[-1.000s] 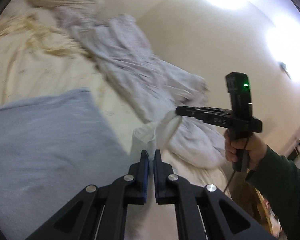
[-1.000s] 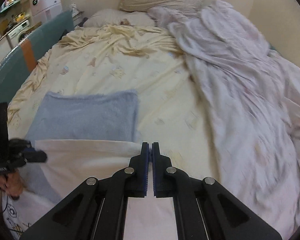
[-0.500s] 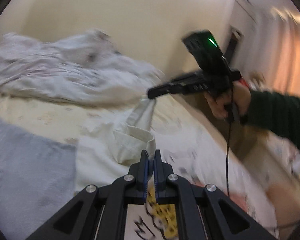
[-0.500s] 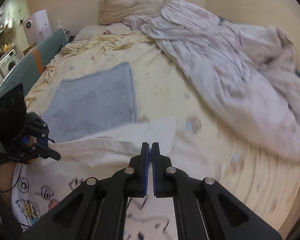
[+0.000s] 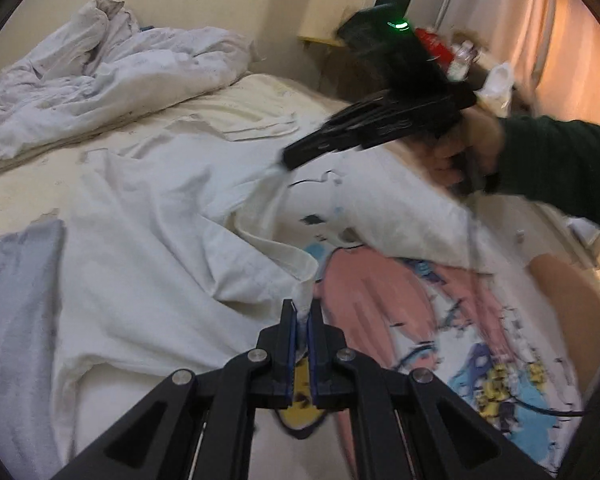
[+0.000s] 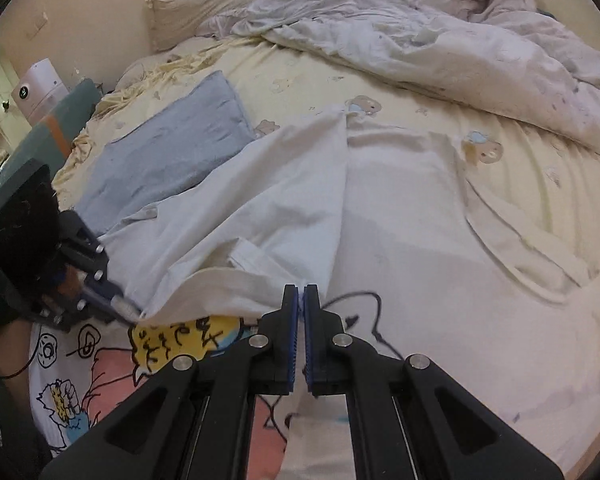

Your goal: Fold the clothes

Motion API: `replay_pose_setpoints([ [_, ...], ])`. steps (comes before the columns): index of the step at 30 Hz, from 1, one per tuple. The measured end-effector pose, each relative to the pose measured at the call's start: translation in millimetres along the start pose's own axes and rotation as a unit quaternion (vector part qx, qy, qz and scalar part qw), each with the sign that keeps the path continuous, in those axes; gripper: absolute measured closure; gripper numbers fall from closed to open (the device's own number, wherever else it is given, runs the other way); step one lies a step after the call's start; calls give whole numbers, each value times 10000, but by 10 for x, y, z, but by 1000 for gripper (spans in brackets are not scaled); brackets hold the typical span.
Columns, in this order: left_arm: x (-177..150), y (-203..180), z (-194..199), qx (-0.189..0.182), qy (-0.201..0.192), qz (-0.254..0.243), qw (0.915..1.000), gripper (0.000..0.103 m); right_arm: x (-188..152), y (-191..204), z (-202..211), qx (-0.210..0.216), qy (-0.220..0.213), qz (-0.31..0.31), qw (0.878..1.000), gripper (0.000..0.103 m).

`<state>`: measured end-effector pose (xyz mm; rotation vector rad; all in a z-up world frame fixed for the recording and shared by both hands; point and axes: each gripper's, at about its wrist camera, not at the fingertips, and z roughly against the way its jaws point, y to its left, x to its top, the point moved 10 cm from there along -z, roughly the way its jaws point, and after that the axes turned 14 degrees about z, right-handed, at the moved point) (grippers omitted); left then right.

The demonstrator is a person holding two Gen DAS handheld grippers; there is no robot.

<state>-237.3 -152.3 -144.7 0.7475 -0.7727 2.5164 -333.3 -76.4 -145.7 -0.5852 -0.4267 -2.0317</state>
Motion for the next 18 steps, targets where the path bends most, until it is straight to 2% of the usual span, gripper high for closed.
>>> replay_pose_setpoints([
  [2,-71,50,-80,195,221,-97,9995,98,-95,-56,5,-47,-16,-181,9998,101],
  [3,-70,78,-104,201,326,-78,9992,95,-140,-61,-27,-29,29,-219,9998,100],
  [4,-123,89,-123,150,516,-50,9985,90,-188,-62,-76,11,150,-245,9996,101],
  [5,-170,102,-134,121,677,-37,9976,75,-236,-63,-124,50,272,-270,9993,101],
  [6,-177,119,-106,214,666,-97,9975,68,-284,-64,-171,90,393,-295,9988,100],
  [7,-170,131,-68,238,624,-106,9977,68,-331,-66,-215,128,511,-327,9981,99],
  [10,40,220,147,108,178,285,9994,66,-384,-133,-126,-116,713,-367,9967,98],
  [12,192,365,264,109,-165,732,9971,61,-399,-157,-52,-284,809,-327,9958,98],
  [14,330,600,360,187,-504,1326,9897,61,-350,-171,27,-381,780,-447,9952,97],
  [15,366,687,395,179,-608,1540,9860,61,-285,-151,34,-413,725,-438,9955,93],
  [16,393,785,412,255,-704,1740,9819,61,-220,-131,41,-445,670,-429,9958,82],
  [18,440,984,448,421,-889,2134,9720,61,-119,-72,-10,-522,684,-318,9958,76],
])
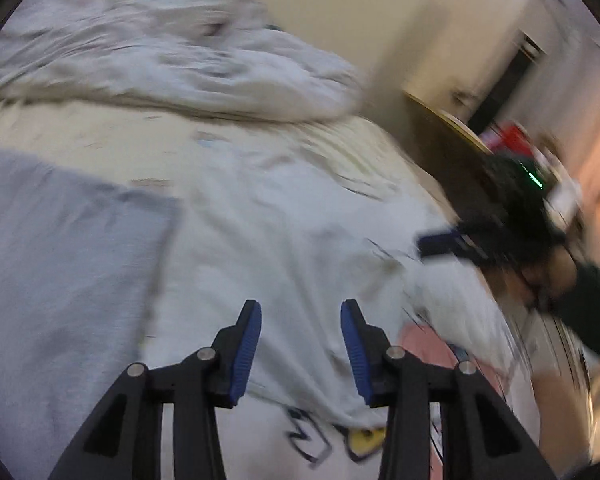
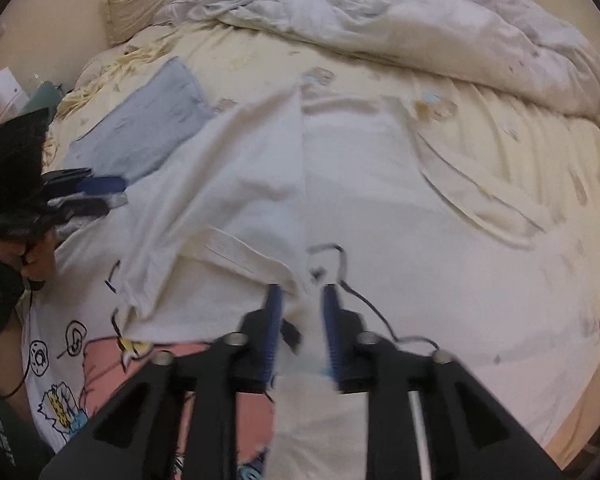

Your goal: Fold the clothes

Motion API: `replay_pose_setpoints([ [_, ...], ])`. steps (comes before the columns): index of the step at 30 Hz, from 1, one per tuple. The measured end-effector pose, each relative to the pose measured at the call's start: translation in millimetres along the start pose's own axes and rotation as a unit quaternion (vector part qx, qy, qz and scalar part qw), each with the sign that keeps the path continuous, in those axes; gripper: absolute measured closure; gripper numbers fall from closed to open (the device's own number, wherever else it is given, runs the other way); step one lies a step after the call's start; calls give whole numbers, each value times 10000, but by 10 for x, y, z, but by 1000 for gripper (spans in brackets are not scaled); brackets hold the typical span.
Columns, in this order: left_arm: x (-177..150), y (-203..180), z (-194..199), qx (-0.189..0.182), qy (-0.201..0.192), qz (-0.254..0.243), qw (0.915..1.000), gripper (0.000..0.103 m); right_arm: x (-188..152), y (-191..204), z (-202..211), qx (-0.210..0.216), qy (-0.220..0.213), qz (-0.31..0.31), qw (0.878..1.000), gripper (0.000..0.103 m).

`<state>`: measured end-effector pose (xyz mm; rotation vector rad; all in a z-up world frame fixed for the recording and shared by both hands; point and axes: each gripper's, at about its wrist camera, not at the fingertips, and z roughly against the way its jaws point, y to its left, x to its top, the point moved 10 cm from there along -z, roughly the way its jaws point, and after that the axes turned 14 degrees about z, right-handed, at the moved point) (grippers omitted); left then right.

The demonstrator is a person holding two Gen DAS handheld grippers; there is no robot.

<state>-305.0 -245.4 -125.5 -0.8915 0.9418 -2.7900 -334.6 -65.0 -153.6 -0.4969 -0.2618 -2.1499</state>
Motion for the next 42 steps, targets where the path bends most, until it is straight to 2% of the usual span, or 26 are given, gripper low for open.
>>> replay_pose_setpoints([
  [2,73,202,-9,313,-149,352,9988,61,51,65,-130,-281,227,267,9990,76],
  [4,118,298,-15,161,-63,792,9967,61,21,86,-254,-611,456,528,9957,76],
  [6,134,418,-21,40,56,1183,9930,61,4,80,-364,-528,539,562,9956,76],
  [8,149,495,-62,112,42,1313,9913,61,-36,129,-520,-226,781,603,9949,76],
  [9,153,531,-74,227,21,1302,9912,61,-34,127,-520,-408,815,847,9922,84],
  [10,146,546,-82,278,27,1290,9913,61,-30,125,-517,-583,844,1083,9888,99],
  [15,108,589,-111,407,116,1287,9908,61,62,67,-31,-968,308,1310,9862,100],
  [17,53,619,-194,576,259,1250,9901,61,55,-4,133,-1152,169,1280,9849,100],
  [20,-57,706,-308,956,439,1128,9880,61,-200,-124,-97,-1141,619,1169,9846,99],
  [22,-69,696,-316,1176,405,904,9881,61,-383,-245,-229,-1186,915,1079,9828,99],
  [23,-74,701,-308,1400,378,742,9866,61,-472,-316,-252,-1162,1008,1007,9830,99],
  [24,-79,704,-301,1594,354,596,9848,61,-500,-351,-245,-1205,1039,1021,9820,95],
  [27,-99,710,-311,1606,359,526,9850,61,-573,-433,-87,-1319,1068,976,9807,93],
  [28,-96,720,-309,1572,367,587,9851,61,-566,-422,13,-1291,1006,918,9822,89],
  [32,-94,730,-289,1520,346,765,9848,61,-433,-377,340,-1180,707,505,9892,88],
  [34,-99,741,-293,1518,356,819,9844,61,-187,-60,263,-627,364,185,9972,86],
  [36,-101,738,-293,1522,379,829,9841,61,65,257,200,-76,28,-124,9999,86],
  [38,-113,731,-286,1524,388,778,9845,61,163,684,-58,193,123,174,9996,86],
  [41,-116,727,-271,1511,417,766,9847,61,46,1018,-478,335,589,492,9965,86],
  [42,-111,733,-262,1482,423,816,9847,61,-10,1195,-485,681,630,595,9939,85],
])
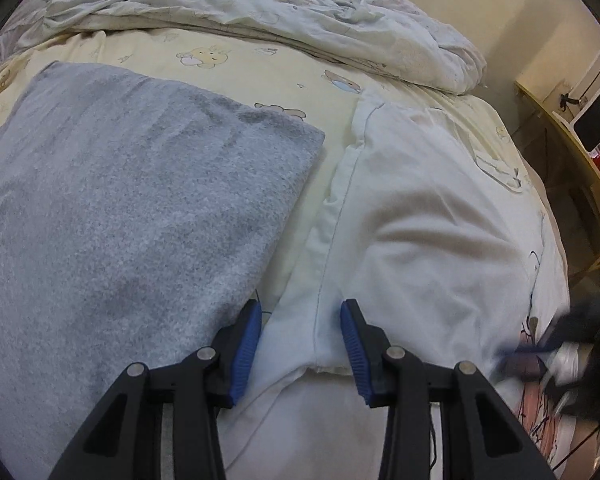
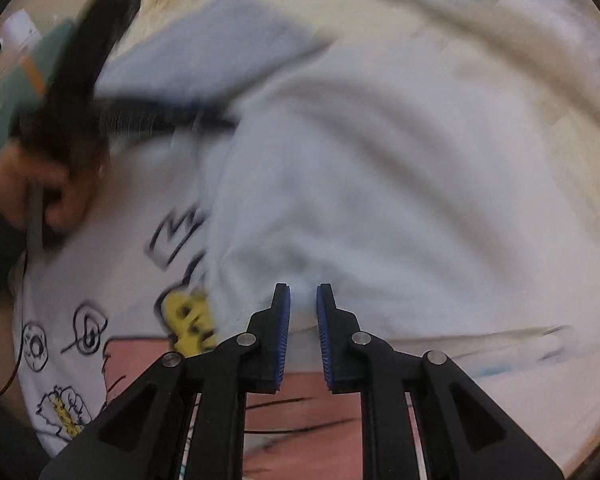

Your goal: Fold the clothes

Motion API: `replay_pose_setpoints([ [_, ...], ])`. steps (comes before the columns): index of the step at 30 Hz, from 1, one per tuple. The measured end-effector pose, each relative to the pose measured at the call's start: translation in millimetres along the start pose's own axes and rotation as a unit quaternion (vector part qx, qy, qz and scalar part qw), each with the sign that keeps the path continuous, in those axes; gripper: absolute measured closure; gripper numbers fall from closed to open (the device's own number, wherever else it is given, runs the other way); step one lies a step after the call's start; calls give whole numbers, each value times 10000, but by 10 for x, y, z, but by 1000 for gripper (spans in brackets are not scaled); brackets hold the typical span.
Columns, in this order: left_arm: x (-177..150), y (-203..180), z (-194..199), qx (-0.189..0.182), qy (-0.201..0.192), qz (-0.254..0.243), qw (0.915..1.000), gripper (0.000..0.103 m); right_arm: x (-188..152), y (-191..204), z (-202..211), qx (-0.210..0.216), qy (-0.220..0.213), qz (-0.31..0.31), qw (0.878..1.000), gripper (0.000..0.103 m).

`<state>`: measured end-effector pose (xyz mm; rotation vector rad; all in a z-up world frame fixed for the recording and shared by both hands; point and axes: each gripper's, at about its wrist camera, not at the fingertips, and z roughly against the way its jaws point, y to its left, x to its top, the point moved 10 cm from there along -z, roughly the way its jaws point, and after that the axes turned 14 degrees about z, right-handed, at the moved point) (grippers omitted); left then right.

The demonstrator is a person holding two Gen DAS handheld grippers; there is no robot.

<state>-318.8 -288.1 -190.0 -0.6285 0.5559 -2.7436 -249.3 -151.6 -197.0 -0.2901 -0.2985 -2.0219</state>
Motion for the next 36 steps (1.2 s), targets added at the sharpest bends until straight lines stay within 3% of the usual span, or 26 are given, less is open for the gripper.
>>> replay_pose_setpoints([
  [3,58,-12,58,-212,-4,206,9996,61,-137,496,-27,840,179,435,9954,87],
  [6,56,-210,215,-811,96,224,9964,61,-288,530,141,632,302,423,9966,87],
  [9,-91,-475,292,-1282,401,82,9909,61,-219,143,511,1,-199,-38,9998,87],
  [11,-258,-601,202,-1189,581,-22,9912,61,-186,-324,729,-669,-523,-567,9948,86],
  [14,-544,-738,-6,-762,795,-579,9922,61,-173,-881,666,-713,-610,-1280,9873,86],
  [17,-733,-854,-113,-454,828,-1217,9881,59,-190,-996,313,-439,-189,-1248,9910,86],
  [19,-826,-841,-70,-329,888,-1566,9831,59,-359,-1150,227,-949,261,-1022,9899,95],
  [21,-844,-786,-33,-472,1085,-1465,9821,59,-607,-1427,328,-1717,649,-1028,9776,97],
  [23,-810,-737,14,-706,1241,-1214,9823,59,-719,-1556,491,-1847,597,-1314,9721,96],
  [25,-707,-748,103,-957,1162,-945,9841,59,-493,-1446,551,-1598,248,-1318,9780,93],
  [27,-649,-899,259,-1192,755,-1157,9832,59,-266,-1335,618,-1347,-102,-1319,9820,93],
  [29,-693,-1017,237,-1113,601,-1357,9826,59,-38,-1221,686,-1091,-444,-1315,9843,93],
  [31,-868,-1147,85,-1053,756,-1511,9800,59,202,-1072,498,-760,-432,-1131,9897,93],
  [34,-1130,-1298,-164,-854,992,-1918,9727,59,230,-985,39,-486,76,-821,9954,94],
  [36,-1225,-1373,-214,-567,876,-2453,9638,58,130,-1001,4,-694,177,-687,9951,99],
])
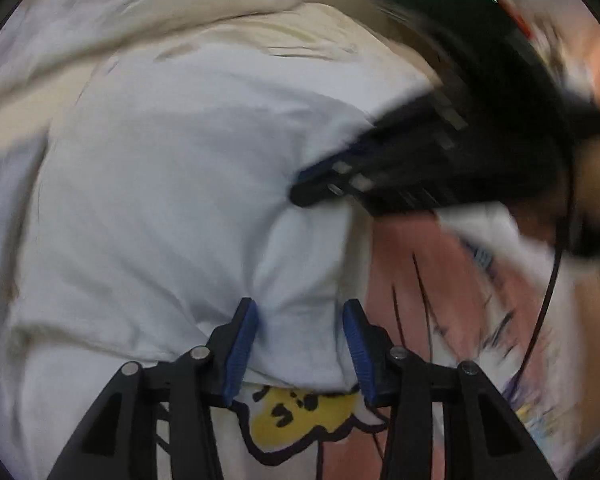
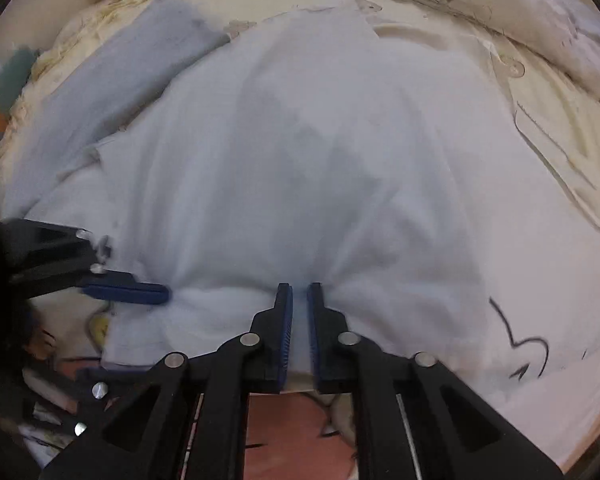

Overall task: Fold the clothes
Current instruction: 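Grasp the folded shirt with the right gripper while the left gripper grasps its hem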

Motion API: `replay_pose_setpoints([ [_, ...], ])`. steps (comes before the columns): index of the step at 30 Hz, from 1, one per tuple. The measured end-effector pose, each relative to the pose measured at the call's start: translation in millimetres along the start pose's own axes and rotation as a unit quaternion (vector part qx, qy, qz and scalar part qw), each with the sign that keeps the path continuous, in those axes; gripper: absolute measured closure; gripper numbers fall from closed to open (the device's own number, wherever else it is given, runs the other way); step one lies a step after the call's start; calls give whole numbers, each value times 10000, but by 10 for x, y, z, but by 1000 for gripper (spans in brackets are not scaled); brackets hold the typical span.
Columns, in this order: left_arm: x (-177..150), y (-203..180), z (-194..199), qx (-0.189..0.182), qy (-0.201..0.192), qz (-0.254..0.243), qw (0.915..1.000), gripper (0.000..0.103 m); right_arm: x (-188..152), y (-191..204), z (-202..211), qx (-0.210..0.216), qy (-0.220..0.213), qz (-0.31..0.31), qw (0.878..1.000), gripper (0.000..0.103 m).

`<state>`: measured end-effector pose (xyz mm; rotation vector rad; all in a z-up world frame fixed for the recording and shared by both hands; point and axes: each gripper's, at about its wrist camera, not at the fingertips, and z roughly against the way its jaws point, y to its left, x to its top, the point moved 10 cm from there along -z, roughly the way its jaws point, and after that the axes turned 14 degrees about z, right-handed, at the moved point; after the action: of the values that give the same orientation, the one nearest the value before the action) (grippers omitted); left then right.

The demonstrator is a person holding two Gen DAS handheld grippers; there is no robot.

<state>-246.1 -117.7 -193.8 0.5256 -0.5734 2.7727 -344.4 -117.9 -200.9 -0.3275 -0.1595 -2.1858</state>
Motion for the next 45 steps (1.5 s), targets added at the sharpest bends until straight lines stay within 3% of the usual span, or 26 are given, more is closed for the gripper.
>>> replay_pose_setpoints([
  [2,-44,-54,47,-285,313,71,9991,58,-32,-244,76,-484,66,-169,9987,102],
  [4,-46,-55,127,-530,368,112,9979,58,-59,-433,188,-713,83,-414,9966,100],
  [6,-30,-35,233,-643,318,38,9974,58,152,-406,320,-486,-207,-409,9978,96],
  [8,111,96,418,-472,-121,38,9988,56,363,-378,456,-263,-493,-400,9976,96],
  [11,328,553,592,-490,-548,954,9927,56,817,-364,534,-176,-815,-207,9963,96],
  [14,412,1051,546,-516,-751,1949,9766,56,1267,-356,421,-24,-1010,-37,9949,96],
  [15,417,1199,498,-539,-726,2204,9712,56,1277,-304,319,-4,-1027,-29,9947,96],
  [17,374,1337,390,-717,-476,2343,9683,56,1452,-284,209,226,-1050,-20,9942,96],
  [19,358,1414,422,-475,-393,2287,9715,73,1576,-353,-13,329,-945,-85,9949,96],
  [20,331,1471,457,-258,-364,2292,9724,78,1626,-417,-157,269,-816,-78,9963,96],
  [23,259,1571,480,-173,-223,2347,9717,81,1738,-677,-387,-158,-736,7,9972,102],
  [26,258,1600,478,32,-156,2272,9737,88,1877,-1018,-368,-864,-702,-127,9937,102],
  [28,259,1598,512,120,-167,2244,9743,89,1912,-1174,-292,-930,-751,-362,9922,101],
  [31,303,1561,681,-241,-288,2347,9713,88,1942,-1018,-37,-504,-1098,-294,9922,98],
  [35,312,1610,763,-426,-337,2447,9681,88,1769,-374,124,310,-1163,176,9926,96],
  [39,263,1666,655,-117,-129,2361,9716,88,1434,288,157,959,-1142,475,9877,96],
  [40,240,1697,636,-178,-55,2469,9689,89,1328,440,145,1108,-1075,464,9869,96],
  [42,199,1817,622,-129,-23,2661,9639,99,1106,707,61,1221,-915,521,9869,96],
  [45,143,1910,656,-23,-151,3016,9533,99,694,840,-117,1016,-489,536,9922,96],
])
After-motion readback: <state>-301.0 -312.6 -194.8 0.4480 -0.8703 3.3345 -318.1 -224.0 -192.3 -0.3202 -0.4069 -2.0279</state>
